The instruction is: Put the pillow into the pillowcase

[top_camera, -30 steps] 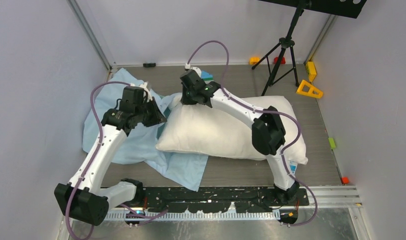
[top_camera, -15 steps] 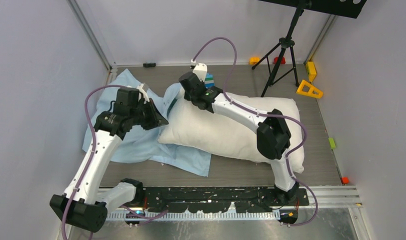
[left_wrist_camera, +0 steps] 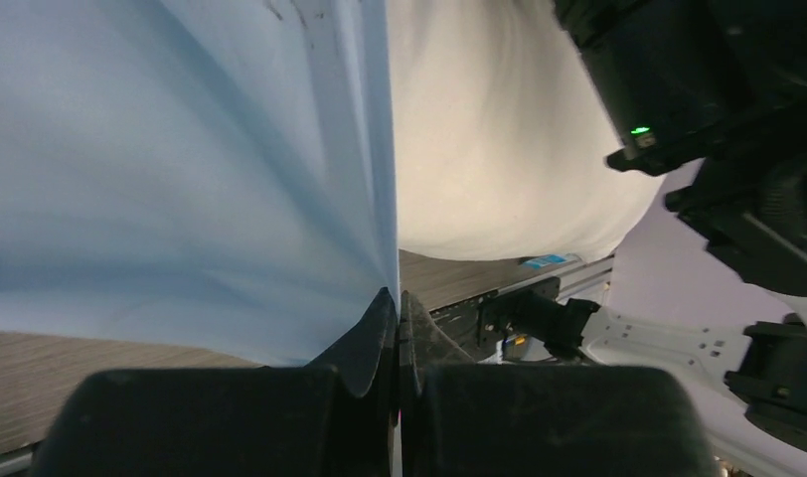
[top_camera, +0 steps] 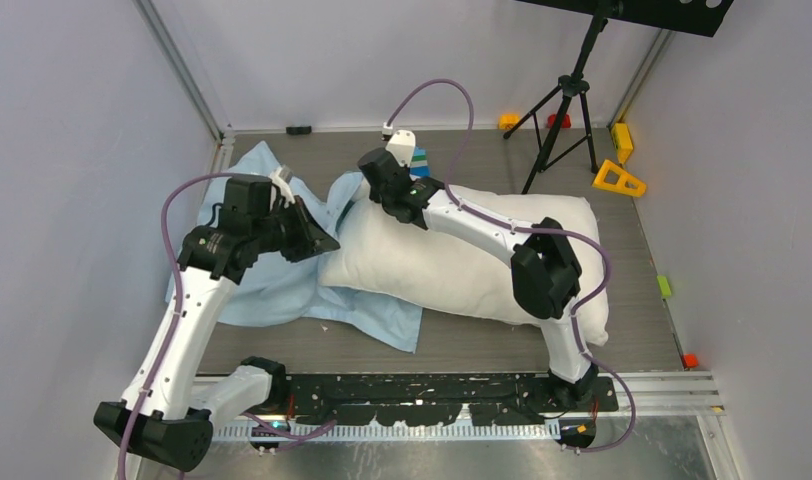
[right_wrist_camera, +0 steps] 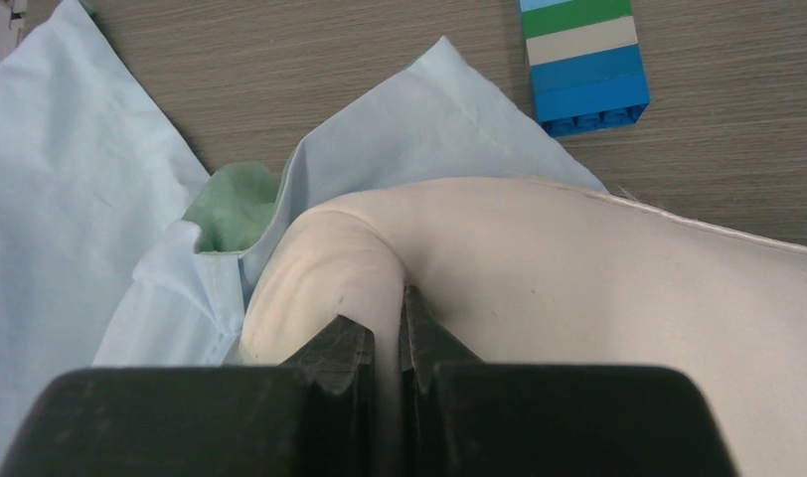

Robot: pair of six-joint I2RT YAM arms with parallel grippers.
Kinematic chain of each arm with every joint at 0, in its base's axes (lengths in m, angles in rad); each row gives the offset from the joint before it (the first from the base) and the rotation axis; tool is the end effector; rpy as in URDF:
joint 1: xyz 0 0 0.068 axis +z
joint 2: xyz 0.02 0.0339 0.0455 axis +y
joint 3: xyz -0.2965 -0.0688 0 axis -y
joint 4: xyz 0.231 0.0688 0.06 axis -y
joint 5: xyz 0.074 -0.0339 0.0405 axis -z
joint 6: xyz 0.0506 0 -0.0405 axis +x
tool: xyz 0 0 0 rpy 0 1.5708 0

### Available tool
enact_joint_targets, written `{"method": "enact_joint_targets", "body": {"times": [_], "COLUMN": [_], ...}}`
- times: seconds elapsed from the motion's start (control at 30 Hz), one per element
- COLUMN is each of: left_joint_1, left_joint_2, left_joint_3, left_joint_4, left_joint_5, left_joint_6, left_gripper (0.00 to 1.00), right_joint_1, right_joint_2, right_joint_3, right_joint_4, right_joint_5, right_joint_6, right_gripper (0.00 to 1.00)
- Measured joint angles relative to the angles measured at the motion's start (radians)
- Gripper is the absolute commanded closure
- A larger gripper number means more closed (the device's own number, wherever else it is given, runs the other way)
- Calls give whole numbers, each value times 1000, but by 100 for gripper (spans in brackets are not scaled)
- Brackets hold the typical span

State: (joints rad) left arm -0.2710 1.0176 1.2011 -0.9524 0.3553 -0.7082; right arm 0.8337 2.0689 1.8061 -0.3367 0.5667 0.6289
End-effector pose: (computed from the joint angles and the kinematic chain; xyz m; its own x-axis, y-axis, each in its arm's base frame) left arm 0.1568 -0.0618 0.3825 -0.8288 -0.4027 -0.3885 -0.0622 0.7564 -0.6512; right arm 0.3539 0.3495 0.3061 -0.4989 0.1888 -0.8458 -0.0412 0.9697 0.2407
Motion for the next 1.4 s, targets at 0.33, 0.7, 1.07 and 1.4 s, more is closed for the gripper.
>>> {"method": "enact_joint_targets", "body": {"times": [0.33,0.7,1.07,1.4], "left_joint_1": [-9,-27,-105,-106], "left_joint_2": [21,104,105,183], "left_joint_3": [46,9,-110,-299], "left_joint_4": [64,249,352,369], "left_joint_5": [40,101,34,-59], "left_joint_6": [-106,-270,-278,-216], "left_gripper": [100,100,98,100], "right_joint_1": [13,113,57,-30], "right_joint_2": [-5,-203,-235,-303], "right_joint_3": [-40,-221,-431,-457], "right_joint_4": [54,82,266,280], "right_joint_5": [68,207,-73,-357], "right_joint_6": [-30,-28,143,164], "right_gripper": [100,100,98,38]}}
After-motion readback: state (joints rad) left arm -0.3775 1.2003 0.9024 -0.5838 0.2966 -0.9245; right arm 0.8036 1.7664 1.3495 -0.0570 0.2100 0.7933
